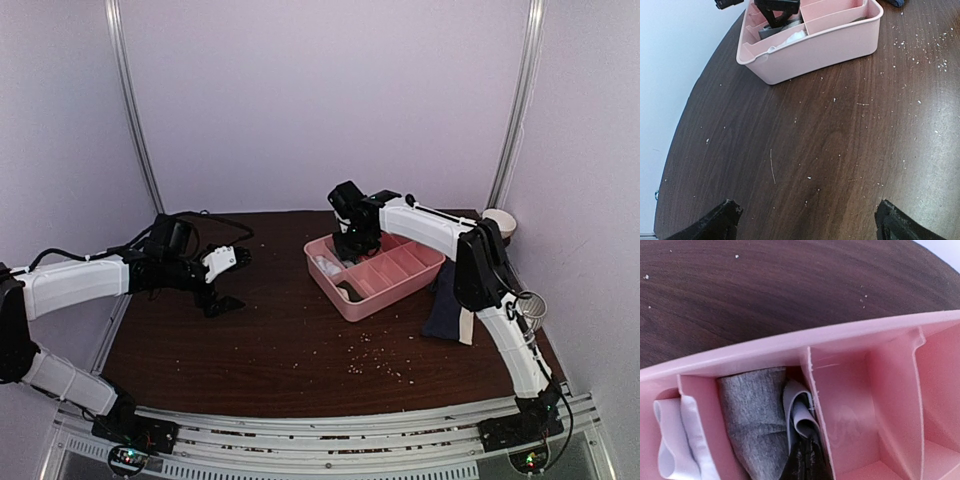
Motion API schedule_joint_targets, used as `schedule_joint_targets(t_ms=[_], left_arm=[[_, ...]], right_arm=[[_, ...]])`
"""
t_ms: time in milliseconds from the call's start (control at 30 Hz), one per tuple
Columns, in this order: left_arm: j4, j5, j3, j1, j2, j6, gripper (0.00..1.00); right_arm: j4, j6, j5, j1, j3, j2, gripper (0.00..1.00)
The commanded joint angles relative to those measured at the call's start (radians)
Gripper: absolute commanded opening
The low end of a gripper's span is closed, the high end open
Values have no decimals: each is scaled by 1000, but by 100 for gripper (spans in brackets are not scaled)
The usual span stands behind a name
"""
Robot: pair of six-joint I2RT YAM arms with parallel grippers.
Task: Roll the underwear
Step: Move the storage box to the corner of the board.
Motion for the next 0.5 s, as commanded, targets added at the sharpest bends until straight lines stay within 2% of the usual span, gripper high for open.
schedule_joint_targets(t_ms=[0,300,467], left_arm=[[21,9,-3,8,9,5,98],[17,10,0,7,13,6,98],[18,10,-1,7,11,6,98]], right_arm=[[-18,-12,-26,-6,6,56,0],[-26,-15,-44,-7,15,44,0],[4,-20,-41,-4,12,-37,7]])
